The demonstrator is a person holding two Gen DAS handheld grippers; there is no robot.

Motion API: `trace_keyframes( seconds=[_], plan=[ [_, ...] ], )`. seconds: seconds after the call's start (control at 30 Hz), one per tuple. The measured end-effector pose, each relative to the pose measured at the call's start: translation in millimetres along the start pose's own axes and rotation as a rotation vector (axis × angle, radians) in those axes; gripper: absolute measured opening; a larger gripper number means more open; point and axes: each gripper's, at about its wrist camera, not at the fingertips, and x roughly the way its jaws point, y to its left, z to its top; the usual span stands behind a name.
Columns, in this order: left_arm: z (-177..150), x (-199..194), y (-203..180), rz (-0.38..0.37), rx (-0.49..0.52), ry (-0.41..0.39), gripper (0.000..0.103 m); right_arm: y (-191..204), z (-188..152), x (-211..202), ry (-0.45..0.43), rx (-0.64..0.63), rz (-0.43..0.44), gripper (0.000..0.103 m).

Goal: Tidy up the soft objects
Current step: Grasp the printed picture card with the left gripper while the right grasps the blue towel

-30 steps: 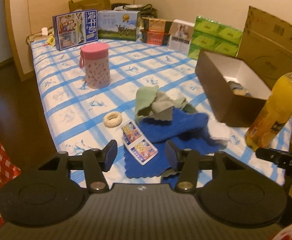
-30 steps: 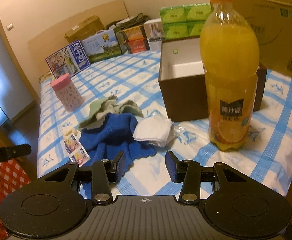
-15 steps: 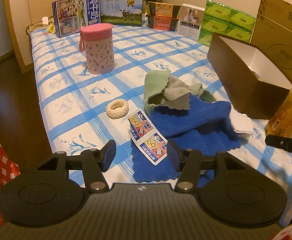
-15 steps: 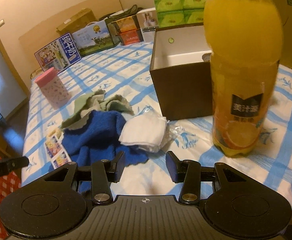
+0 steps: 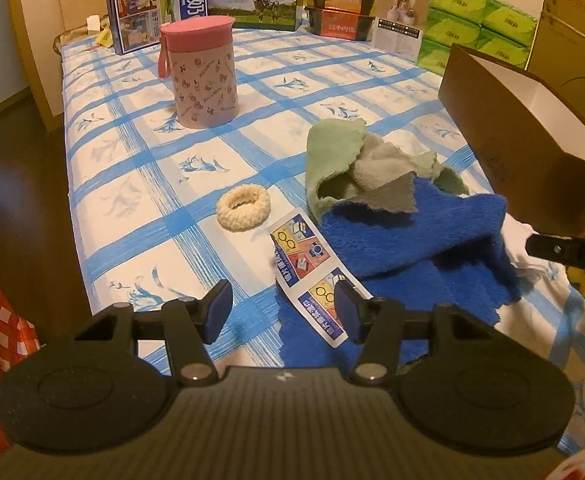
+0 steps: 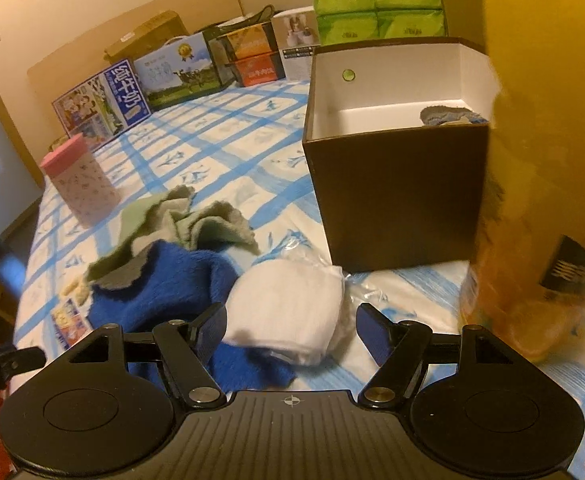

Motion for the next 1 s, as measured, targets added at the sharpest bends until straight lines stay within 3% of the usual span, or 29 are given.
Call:
trace_keyframes(
  seconds=[0.13,0.2,0.37,0.5,0.63,0.7,0.83,1.0],
  plan=[
    [1,6,1,0.0,0.004,0.006,0.052,-4,4,12,0.008,0.028,0.005,0.071],
    [1,7,1,-0.003,0.004,0.005,0.052,-3,6,8,-0.027,0.026,-0.003,0.071],
    [2,16,0,-0.018,0.003,0.014,0.053,12,9,6,-0.052,-0.047,0.04,0.071],
    [4,29,5,-0.051,-0.027,0.025,0.06,22,10,12,-0.05,-0.071,0.098,0.071],
    [6,49,9,-0.05,-0.049,0.029,0.058,39,9,16,-0.057,-0.125,0.132,0.071],
    [8,57,12,-0.068,-0.061,0.026,0.05,44,9,20,-0.053,-0.13,0.145,0.071],
    [11,58,16,-0.158,-0.099,0.006,0.017,50,11,24,-0.053,-0.146,0.165,0.071],
    [10,43,15,-0.201,-0.086,-0.029,0.002,52,9,24,-0.045,-0.164,0.184,0.071]
  ],
)
